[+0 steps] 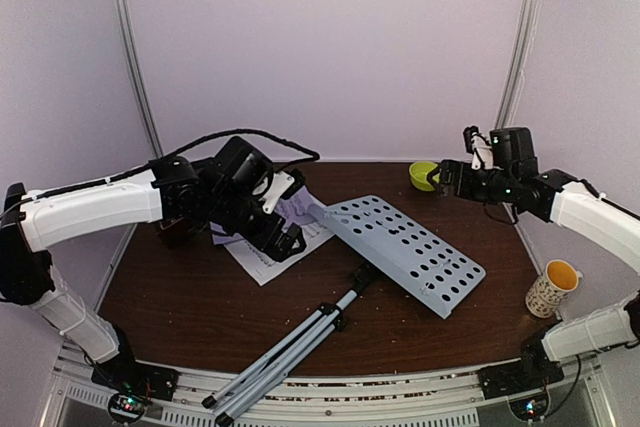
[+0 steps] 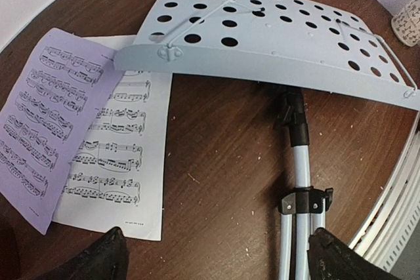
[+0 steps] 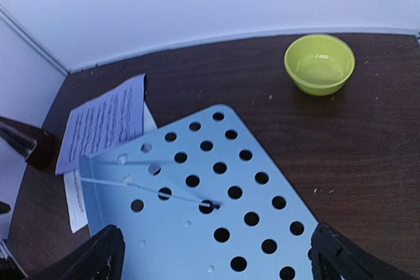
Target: Set up the instrument practice props
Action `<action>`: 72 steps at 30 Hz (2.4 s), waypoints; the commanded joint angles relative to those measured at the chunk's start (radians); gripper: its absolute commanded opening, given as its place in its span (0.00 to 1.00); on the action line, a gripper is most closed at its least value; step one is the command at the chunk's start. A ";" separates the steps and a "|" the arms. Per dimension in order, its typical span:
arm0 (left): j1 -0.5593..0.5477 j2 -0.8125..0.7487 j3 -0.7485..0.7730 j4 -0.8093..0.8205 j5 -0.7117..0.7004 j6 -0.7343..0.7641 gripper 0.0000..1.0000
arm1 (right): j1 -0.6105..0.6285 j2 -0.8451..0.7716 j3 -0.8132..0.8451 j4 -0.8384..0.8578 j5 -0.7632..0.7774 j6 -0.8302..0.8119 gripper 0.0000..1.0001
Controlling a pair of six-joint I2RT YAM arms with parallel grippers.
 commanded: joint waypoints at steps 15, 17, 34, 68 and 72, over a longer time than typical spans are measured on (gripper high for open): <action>0.004 -0.003 -0.015 0.141 0.062 -0.005 0.98 | 0.296 0.174 0.159 -0.353 -0.194 -0.153 1.00; 0.005 -0.018 -0.035 0.158 0.054 -0.009 0.98 | 0.325 0.191 0.173 -0.361 -0.174 -0.154 1.00; 0.006 -0.099 -0.135 0.266 0.027 -0.023 0.98 | 0.478 0.323 0.257 -0.446 -0.066 -0.165 1.00; 0.005 -0.105 -0.167 0.301 -0.007 -0.034 0.98 | 0.440 0.462 0.345 -0.558 -0.103 -0.192 0.03; 0.006 -0.098 -0.148 0.292 -0.012 -0.034 0.98 | 0.437 0.438 0.394 -0.600 -0.067 -0.199 0.00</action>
